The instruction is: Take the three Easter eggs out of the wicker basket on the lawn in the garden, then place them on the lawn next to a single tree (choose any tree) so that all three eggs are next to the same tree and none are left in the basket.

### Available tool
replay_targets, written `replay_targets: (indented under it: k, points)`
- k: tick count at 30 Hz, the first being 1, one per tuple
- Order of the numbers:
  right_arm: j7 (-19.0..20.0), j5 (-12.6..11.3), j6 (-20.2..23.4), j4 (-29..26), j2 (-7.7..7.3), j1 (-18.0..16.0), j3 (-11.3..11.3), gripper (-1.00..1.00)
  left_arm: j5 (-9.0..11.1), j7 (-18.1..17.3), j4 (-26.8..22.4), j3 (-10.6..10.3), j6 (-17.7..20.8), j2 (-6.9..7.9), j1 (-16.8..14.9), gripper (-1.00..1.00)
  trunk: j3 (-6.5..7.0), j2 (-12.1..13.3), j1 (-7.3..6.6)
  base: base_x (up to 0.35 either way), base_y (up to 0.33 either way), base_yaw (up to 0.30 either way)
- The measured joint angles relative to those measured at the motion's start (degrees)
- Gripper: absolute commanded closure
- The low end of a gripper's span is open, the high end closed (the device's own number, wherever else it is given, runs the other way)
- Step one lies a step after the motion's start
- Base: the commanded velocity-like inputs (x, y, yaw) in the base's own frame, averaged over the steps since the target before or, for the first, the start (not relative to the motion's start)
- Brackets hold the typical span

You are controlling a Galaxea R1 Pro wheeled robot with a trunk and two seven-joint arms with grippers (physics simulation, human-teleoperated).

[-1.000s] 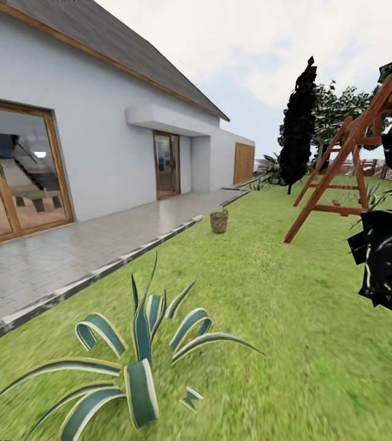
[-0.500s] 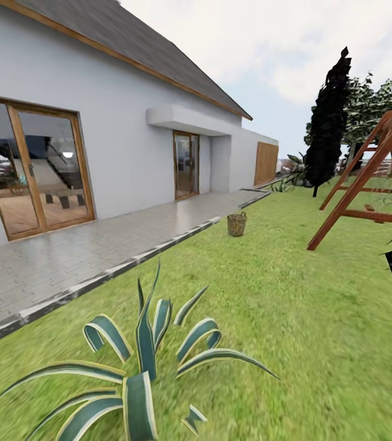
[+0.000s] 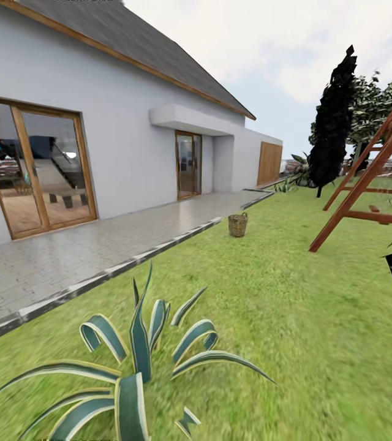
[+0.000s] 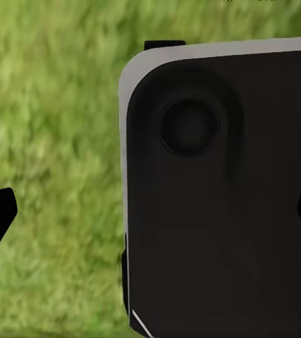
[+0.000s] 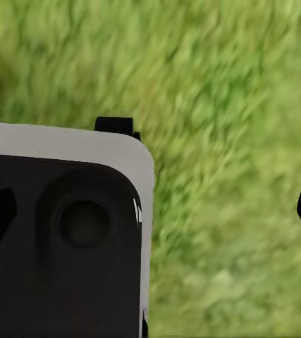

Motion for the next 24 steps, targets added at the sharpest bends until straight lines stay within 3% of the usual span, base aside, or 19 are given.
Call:
replay_targets:
  k: [12,24]
  points:
    - [0.0,0.0,0.0,0.0,0.00,0.0,0.0,-1.00,0.0,0.0,0.0,0.0,0.0,-0.09,0.0,-1.00,0.00,0.0,-0.01,0.115,-0.280,0.267]
    - [0.2,0.0,0.0,0.0,0.00,0.0,0.0,-1.00,-0.1,0.0,0.0,0.0,0.0,-0.10,0.0,-1.00,0.00,0.0,-0.01,0.138,-0.280,0.018]
